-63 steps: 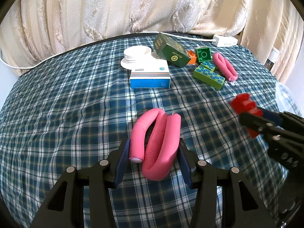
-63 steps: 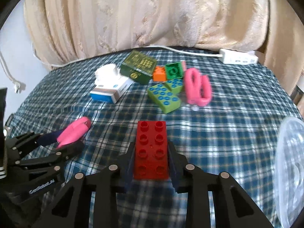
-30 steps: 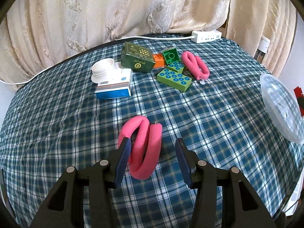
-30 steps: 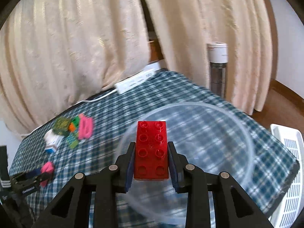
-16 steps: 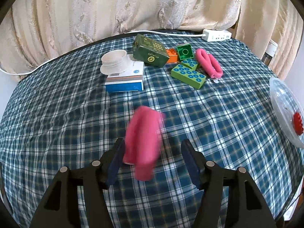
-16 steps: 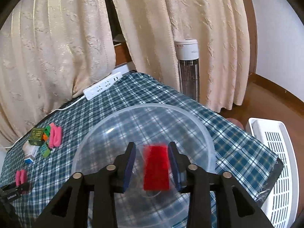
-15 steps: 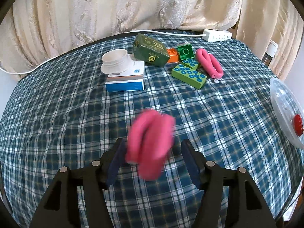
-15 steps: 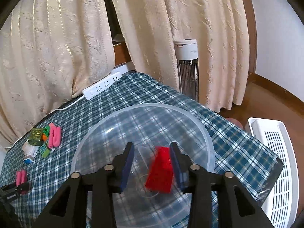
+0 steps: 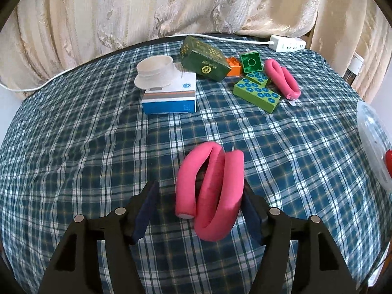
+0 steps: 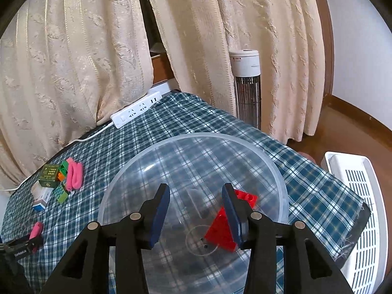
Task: Organize objects
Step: 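Carry the pink foam tube into the clear bowl and release it with the left gripper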
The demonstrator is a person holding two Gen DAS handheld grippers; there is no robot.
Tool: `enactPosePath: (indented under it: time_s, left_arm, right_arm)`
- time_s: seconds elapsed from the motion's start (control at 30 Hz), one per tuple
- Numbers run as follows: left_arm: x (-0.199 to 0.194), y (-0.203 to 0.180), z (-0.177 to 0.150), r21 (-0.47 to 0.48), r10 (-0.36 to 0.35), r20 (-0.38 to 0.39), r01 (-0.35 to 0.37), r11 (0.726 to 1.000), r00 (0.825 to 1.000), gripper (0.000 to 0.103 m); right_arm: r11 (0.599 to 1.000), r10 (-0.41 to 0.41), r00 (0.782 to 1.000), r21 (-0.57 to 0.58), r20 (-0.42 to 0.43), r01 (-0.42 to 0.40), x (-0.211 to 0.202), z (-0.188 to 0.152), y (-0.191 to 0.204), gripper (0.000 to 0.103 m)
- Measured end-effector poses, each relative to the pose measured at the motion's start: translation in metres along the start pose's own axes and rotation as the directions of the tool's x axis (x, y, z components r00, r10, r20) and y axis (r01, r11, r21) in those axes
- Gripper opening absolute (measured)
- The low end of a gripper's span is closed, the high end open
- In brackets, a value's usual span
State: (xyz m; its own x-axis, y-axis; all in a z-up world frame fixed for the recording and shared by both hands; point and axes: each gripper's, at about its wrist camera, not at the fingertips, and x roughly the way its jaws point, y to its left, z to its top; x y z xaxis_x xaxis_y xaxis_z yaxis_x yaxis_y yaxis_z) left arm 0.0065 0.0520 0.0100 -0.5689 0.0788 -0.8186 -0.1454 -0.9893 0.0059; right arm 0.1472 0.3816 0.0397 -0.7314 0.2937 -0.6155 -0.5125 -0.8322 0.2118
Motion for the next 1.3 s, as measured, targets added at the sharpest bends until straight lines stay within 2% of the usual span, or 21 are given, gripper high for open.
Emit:
enactPosePath:
  time_s: [0.03,0.13,0.33,0.6,0.83,1.07,1.3]
  left_arm:
    - [0.000,-0.001,0.000,0.006,0.002,0.004,-0.002,1.000,1.000,0.065]
    - [-0.002,-0.005,0.000,0.016,-0.027,0.006,0.027,1.000,1.000,0.049]
    - [-0.005,-0.013,0.002,0.020,-0.022,0.005,0.022,1.000,1.000,0.047]
    - [-0.026,-0.061,0.016,0.121,-0.078,0.051,0.071,0.990,0.996,0.047]
    - [-0.040,-0.123,0.036,0.239,-0.172,0.079,0.149,0.959,0.982,0.047]
    - [-0.044,-0.184,0.050,0.317,-0.266,0.055,0.236,0.919,0.962,0.047]
    - [-0.046,-0.232,0.059,0.389,-0.324,0.044,0.283,0.877,0.945,0.047]
  right_arm:
    - [1.000,0.001,1.000,0.000,0.001,-0.001,0.000,0.000,0.000,0.047]
    - [1.000,0.005,1.000,0.002,0.007,-0.005,-0.002,0.000,0.001,0.047]
    - [1.000,0.015,1.000,0.007,0.016,-0.015,-0.005,0.000,-0.002,0.047]
    - [0.999,0.017,0.999,0.040,0.043,-0.019,-0.013,0.002,-0.021,0.047]
    - [0.998,0.013,0.998,0.053,0.057,-0.016,-0.020,0.001,-0.038,0.047]
    - [0.997,0.000,0.998,0.076,0.069,-0.005,-0.024,0.001,-0.057,0.047]
    - [0.997,-0.016,0.996,0.080,0.091,0.009,-0.027,0.004,-0.067,0.047]
